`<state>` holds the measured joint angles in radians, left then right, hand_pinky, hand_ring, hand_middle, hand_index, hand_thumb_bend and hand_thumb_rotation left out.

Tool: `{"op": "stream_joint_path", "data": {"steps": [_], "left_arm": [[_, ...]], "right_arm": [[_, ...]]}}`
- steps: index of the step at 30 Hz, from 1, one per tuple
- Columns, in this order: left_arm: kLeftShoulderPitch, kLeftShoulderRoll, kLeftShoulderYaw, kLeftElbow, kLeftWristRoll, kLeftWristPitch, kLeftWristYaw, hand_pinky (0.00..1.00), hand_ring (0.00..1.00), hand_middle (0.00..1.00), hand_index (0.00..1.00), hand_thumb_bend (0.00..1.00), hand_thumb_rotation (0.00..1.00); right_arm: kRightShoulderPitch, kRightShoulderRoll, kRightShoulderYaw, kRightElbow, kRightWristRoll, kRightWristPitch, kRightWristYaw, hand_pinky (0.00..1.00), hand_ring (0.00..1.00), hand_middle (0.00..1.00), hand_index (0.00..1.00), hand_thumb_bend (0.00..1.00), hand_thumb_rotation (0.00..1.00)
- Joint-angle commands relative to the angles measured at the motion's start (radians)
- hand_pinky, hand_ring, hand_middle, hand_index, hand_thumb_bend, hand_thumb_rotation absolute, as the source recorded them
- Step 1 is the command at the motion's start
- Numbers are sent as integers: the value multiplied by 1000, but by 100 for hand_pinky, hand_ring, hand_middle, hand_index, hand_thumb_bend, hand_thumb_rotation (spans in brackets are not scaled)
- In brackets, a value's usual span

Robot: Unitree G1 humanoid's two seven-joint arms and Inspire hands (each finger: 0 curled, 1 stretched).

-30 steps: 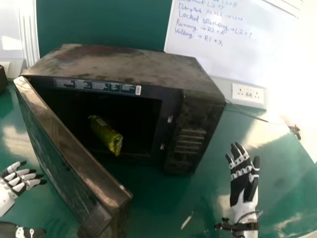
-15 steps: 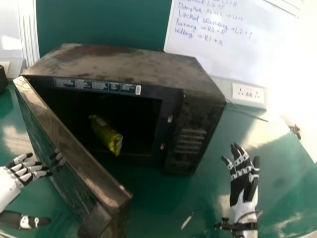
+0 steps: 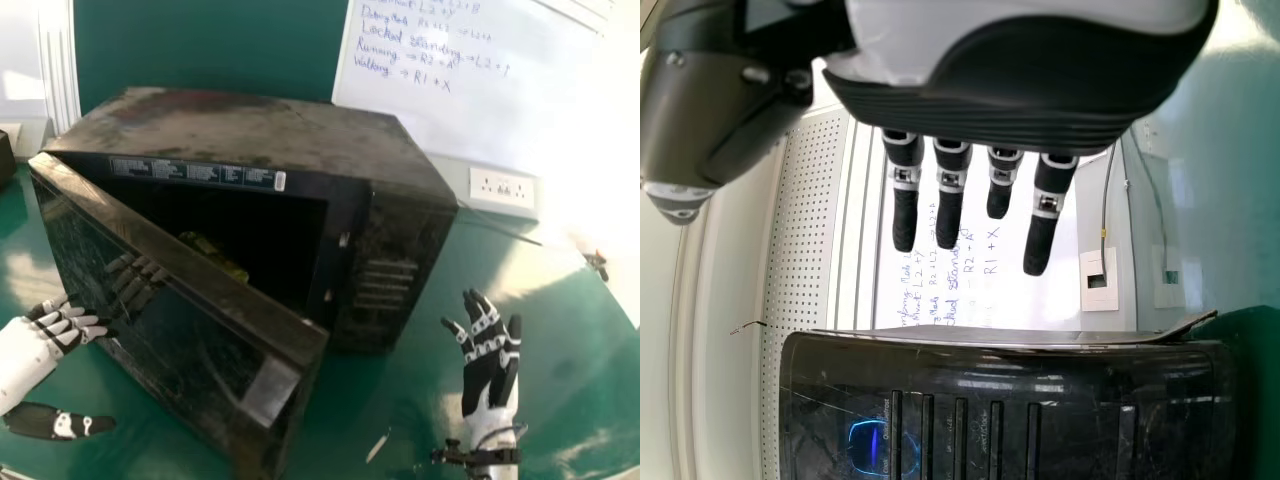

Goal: Put biscuit inside oven

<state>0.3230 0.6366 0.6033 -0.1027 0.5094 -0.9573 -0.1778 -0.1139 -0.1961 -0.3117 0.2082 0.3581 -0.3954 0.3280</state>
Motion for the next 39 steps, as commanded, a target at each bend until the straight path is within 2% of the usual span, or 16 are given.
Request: {"op": "stream_joint_path", "data": {"steps": [1, 8, 12, 18, 25, 32, 39], "left_arm": [[-12, 17, -19, -6, 7, 12, 19, 93, 94, 94, 89, 100, 100], [-31, 59, -46, -15, 23, 35, 20, 91, 93, 93, 88, 100, 100], [-45, 90, -59, -39, 39, 68, 5, 93, 94, 94, 89, 100, 100], [-79, 127, -105, -59, 18, 139, -17, 93, 94, 94, 89, 100, 100], [-142, 161, -152, -62, 59, 197, -13, 92, 93, 93, 89, 100, 100], [-225, 186, -223, -21, 77, 225, 0, 92, 93, 93, 88, 100, 100], [-288, 200, -284, -28, 96, 303, -27, 92, 93, 93, 89, 100, 100]], "right_arm": [[-4, 3, -3, 0, -3, -10, -5, 72, 84, 87, 81, 100, 85], [-3, 5, -4, -2, 1, -10, -5, 72, 83, 87, 85, 100, 87], [-3, 3, -4, 1, 4, -12, 2, 72, 83, 88, 86, 100, 88], [-1, 6, -5, -4, 3, -11, -3, 74, 84, 88, 85, 100, 85], [4, 4, -3, -11, -2, -12, -6, 80, 86, 89, 87, 100, 87], [3, 5, -4, -9, -3, -12, -8, 80, 86, 89, 86, 100, 87], [7, 8, -1, -18, -3, -9, -13, 85, 88, 91, 87, 100, 90]]}}
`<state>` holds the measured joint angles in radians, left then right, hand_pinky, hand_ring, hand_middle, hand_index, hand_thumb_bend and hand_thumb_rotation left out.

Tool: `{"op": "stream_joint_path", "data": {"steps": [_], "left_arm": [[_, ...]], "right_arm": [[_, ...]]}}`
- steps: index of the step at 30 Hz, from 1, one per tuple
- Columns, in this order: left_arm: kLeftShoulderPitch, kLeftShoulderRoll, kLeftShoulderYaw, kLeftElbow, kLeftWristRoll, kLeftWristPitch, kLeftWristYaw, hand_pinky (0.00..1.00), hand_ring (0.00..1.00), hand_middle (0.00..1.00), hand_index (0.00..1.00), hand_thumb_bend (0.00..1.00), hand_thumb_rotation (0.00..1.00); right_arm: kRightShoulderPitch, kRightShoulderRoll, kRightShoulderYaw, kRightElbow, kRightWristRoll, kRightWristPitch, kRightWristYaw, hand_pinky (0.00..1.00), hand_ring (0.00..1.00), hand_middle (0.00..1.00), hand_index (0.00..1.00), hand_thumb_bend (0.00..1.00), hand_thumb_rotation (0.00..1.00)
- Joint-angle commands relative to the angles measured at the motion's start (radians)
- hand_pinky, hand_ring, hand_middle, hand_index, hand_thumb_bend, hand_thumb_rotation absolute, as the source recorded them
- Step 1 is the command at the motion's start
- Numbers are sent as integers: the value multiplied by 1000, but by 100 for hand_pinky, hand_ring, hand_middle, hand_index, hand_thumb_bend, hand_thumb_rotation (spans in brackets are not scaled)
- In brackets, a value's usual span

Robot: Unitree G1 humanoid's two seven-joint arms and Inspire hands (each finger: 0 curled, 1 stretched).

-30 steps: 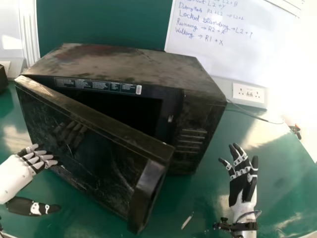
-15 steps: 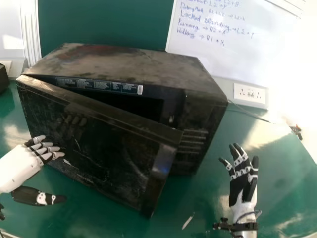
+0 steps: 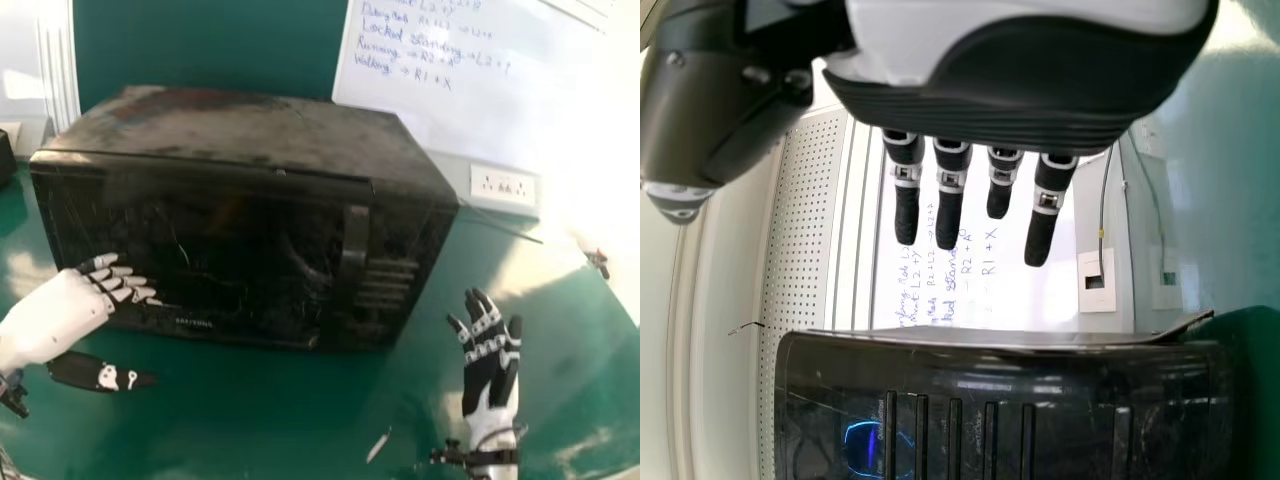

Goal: Put biscuit inside oven

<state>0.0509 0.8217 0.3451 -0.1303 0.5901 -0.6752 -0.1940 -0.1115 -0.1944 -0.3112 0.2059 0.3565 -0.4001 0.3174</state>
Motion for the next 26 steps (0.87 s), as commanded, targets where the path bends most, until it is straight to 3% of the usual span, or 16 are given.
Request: {"op": "stream_joint_path", "data": {"steps": [1, 11, 17, 22, 26], "left_arm": [[-24, 15, -33, 4, 18, 23, -4, 92, 93, 93, 88, 100, 100], [-55, 20, -74, 29, 10, 33, 19, 89, 91, 92, 86, 100, 100], [-8, 11, -46, 6, -35, 15, 32, 89, 91, 92, 87, 100, 100], [87, -13, 11, 20, -99, -104, 101, 90, 92, 92, 87, 100, 100], [187, -75, 55, 31, -170, -226, 165, 92, 93, 93, 88, 100, 100]], "right_arm": [[5, 6, -1, -17, -1, -4, -3, 84, 89, 91, 87, 100, 91], [5, 4, -1, -17, -3, -4, -7, 83, 89, 91, 88, 100, 90], [0, 3, 0, -11, -2, -9, -6, 81, 87, 90, 86, 100, 88], [-3, 5, 1, -10, -10, -9, -13, 74, 81, 84, 81, 100, 80], [-4, 7, 2, -11, -10, -10, -16, 69, 79, 80, 77, 100, 78]]}}
